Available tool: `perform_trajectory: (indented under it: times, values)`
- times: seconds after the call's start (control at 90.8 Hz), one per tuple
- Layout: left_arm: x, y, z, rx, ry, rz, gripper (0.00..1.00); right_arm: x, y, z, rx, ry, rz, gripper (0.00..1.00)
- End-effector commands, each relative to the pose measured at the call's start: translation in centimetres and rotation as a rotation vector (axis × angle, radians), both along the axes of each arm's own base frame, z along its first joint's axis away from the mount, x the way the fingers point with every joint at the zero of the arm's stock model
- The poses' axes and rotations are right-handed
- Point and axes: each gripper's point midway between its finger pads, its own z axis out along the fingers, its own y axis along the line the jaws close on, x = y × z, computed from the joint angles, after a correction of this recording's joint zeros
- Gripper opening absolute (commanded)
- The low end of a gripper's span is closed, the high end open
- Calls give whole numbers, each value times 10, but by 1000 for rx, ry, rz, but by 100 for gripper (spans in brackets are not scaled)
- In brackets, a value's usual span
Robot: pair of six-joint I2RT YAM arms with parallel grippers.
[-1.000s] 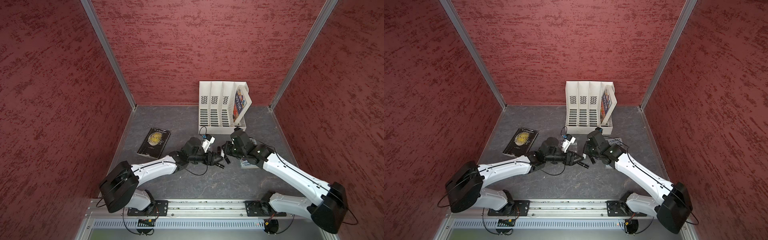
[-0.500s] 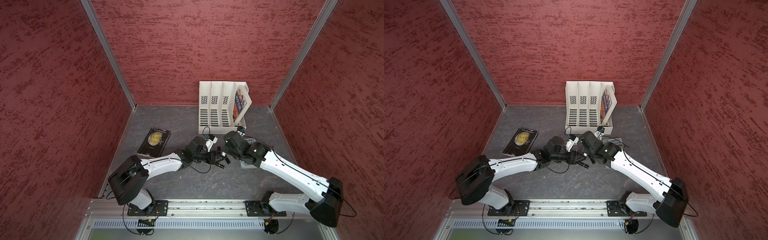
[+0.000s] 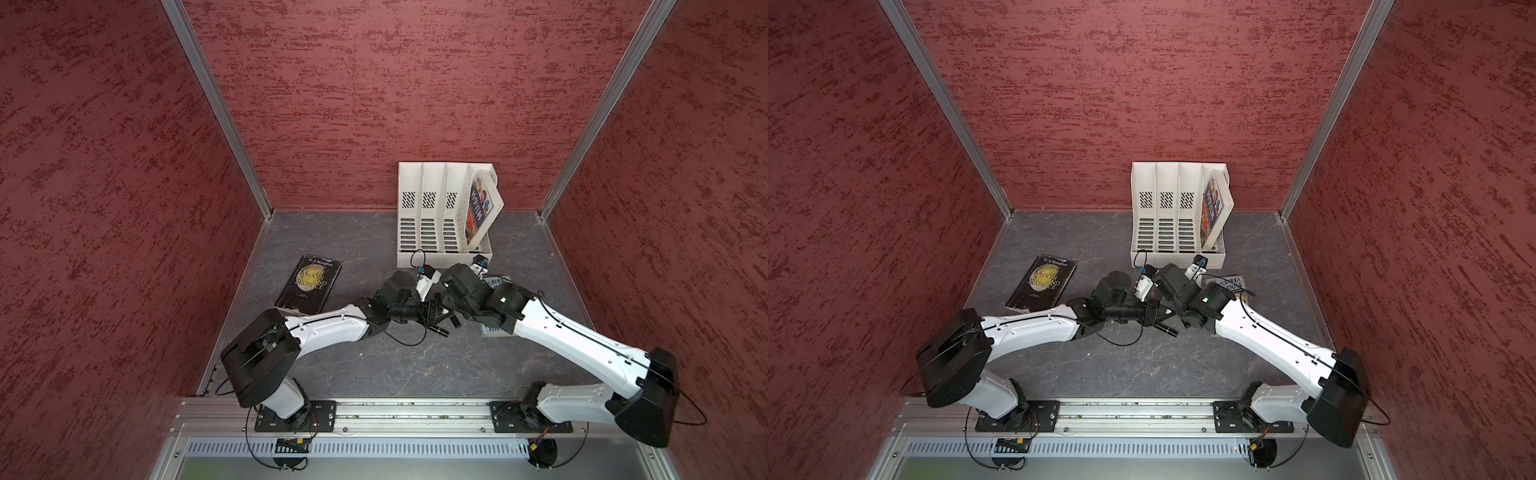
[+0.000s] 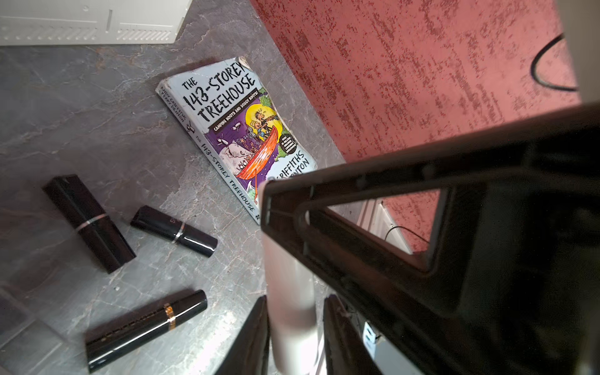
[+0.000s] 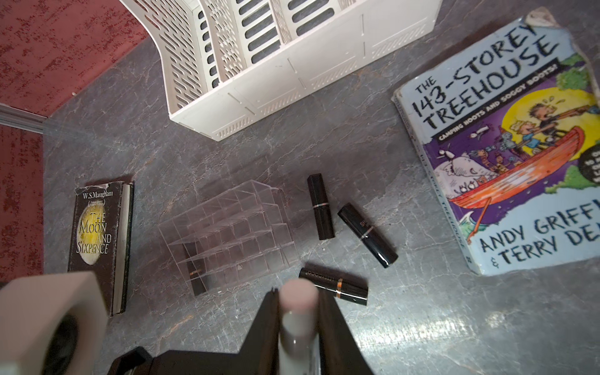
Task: Arrange the lipsticks in the organizer
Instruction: Pick up the lipstick at the center of the board.
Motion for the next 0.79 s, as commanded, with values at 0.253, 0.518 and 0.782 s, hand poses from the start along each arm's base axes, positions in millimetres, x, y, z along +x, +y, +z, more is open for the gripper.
perform_trajectory:
  times: [0.253, 0.518, 0.782]
  values:
    - [0, -13, 24, -69, -75, -46, 9, 0, 16, 12, 65, -4, 67, 38]
    - [28, 27, 53, -299, 8, -141, 0, -3, 28, 66, 488, -42, 491, 74]
    - [-3, 30, 74, -352, -62, -392, 0, -36, 19, 97, 614, -23, 769, 69]
